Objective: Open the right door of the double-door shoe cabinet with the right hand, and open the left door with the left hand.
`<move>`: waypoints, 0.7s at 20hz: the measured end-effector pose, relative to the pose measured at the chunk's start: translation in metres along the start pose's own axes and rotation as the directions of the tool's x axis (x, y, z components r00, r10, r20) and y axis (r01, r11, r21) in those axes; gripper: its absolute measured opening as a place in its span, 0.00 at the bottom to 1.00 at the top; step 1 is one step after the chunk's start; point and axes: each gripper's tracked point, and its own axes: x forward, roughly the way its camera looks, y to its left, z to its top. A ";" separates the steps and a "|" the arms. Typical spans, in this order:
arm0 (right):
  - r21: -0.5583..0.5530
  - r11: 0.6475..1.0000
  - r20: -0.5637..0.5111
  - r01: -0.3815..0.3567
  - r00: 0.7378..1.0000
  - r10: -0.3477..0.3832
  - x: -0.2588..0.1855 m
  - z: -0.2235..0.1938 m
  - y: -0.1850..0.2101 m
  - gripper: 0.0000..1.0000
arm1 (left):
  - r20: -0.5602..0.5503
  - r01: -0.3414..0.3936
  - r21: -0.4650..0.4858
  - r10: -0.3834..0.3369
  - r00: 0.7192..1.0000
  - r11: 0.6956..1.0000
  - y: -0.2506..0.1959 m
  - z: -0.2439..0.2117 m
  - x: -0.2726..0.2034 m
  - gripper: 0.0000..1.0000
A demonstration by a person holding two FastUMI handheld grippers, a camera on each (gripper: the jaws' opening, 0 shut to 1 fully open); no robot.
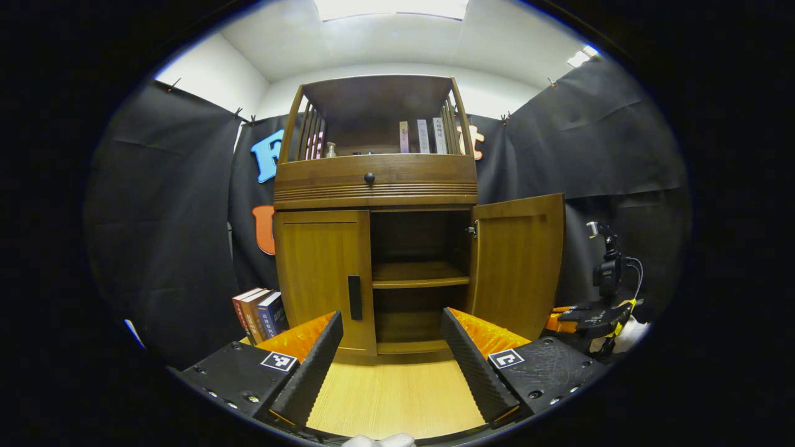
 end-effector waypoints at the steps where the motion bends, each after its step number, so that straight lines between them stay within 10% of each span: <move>1: 0.003 1.000 -0.001 -0.008 1.000 0.008 -0.001 0.000 0.001 0.04 | -0.002 0.000 -0.006 0.000 1.000 1.000 0.001 -0.001 0.000 0.96; 8: -0.001 1.000 0.033 -0.002 0.999 0.002 -0.030 0.019 -0.004 0.13 | 0.003 0.020 -0.002 -0.020 1.000 1.000 0.024 0.003 0.007 0.96; 14: 0.020 0.990 0.117 0.140 0.983 -0.141 -0.085 0.062 0.006 0.76 | 0.006 0.056 -0.013 -0.056 0.998 0.998 0.062 0.008 0.028 0.96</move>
